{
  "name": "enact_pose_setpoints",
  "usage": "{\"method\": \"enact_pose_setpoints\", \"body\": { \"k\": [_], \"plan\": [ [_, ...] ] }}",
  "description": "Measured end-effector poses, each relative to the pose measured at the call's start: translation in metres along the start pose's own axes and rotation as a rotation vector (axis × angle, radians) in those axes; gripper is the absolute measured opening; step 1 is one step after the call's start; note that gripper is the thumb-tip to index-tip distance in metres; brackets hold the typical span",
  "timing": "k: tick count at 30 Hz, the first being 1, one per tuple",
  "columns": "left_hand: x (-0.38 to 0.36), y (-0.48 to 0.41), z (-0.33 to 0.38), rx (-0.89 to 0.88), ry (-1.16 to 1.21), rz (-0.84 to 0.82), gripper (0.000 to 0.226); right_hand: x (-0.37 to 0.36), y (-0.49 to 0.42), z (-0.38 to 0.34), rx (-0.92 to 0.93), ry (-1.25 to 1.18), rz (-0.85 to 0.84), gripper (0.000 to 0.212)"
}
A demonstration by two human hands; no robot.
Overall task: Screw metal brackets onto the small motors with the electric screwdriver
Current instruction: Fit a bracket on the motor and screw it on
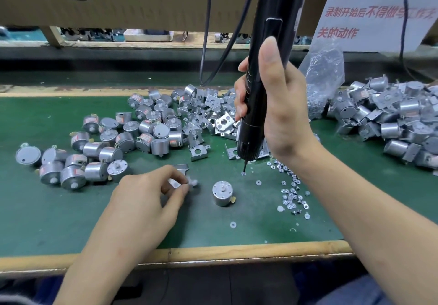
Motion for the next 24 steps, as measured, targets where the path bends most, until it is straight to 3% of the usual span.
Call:
{"method": "enact_pose_setpoints", "body": {
  "k": [13, 24],
  "plan": [
    [0.007, 0.003, -0.01, 0.129, 0.039, 0.025, 0.016, -0.002, 0.0, -0.002, 0.006, -0.002, -0.011, 0.048],
    [-0.011, 0.007, 0.033, -0.084, 0.291, 0.094, 0.017, -0.007, 0.001, -0.007, -0.011, -0.019, -0.014, 0.044]
  ]
}}
Point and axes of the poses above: each hand's wrist, its own y-axis away from the middle knuckle, its own x-axis out of the back of the hand, z = x × y, the point moved 10 cm from there along -y, towards the middle knuckle, and after that the axes turned 4 degrees about -y, right-handed, at the moved point
